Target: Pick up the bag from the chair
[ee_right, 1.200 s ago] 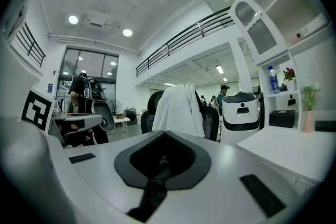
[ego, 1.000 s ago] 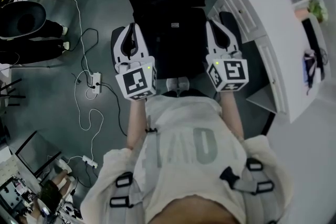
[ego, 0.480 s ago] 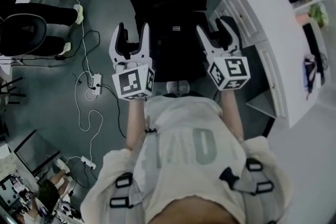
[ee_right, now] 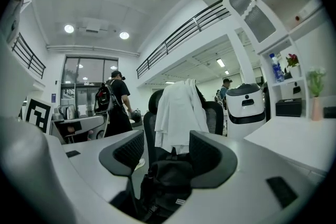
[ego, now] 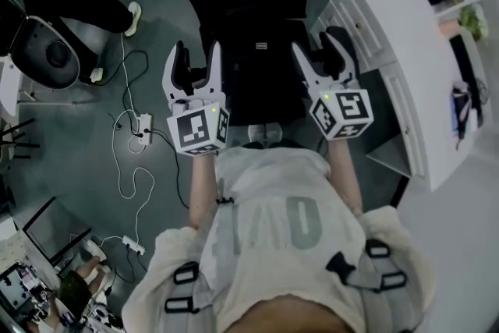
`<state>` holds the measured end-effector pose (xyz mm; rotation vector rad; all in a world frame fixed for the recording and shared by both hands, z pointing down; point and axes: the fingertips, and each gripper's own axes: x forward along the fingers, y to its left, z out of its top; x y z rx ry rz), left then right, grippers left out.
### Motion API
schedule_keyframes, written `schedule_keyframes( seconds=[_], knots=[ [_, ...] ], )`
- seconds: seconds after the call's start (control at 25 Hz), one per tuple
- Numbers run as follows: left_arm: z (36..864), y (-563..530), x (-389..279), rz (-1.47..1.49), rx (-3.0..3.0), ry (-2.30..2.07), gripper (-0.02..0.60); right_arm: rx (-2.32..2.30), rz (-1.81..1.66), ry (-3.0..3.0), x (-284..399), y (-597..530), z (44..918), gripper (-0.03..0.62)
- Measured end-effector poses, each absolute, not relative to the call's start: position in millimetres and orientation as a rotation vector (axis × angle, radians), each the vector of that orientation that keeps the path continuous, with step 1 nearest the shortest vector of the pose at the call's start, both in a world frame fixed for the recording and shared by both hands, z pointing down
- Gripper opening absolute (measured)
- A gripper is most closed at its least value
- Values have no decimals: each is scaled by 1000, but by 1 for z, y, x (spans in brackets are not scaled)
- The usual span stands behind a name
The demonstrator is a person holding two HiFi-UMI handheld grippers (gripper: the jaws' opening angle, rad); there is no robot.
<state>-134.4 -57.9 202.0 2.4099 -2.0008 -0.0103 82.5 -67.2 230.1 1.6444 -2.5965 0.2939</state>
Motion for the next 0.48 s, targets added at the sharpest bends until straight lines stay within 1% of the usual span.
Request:
schedule_keyframes(
  seconds=[0.24, 0.32, 0.48],
  knots=[
    [223, -69, -131, -10, 2388, -1939, 261, 1629, 306, -2602, 84, -82, 240, 247],
    [234, -81, -125, -36, 2384, -1905, 261, 1608, 301, -2603, 84, -96, 246, 247],
    [262, -117, -121, 2, 2409, -1918, 261, 1579, 270, -2627, 79, -133, 266, 247]
  ],
)
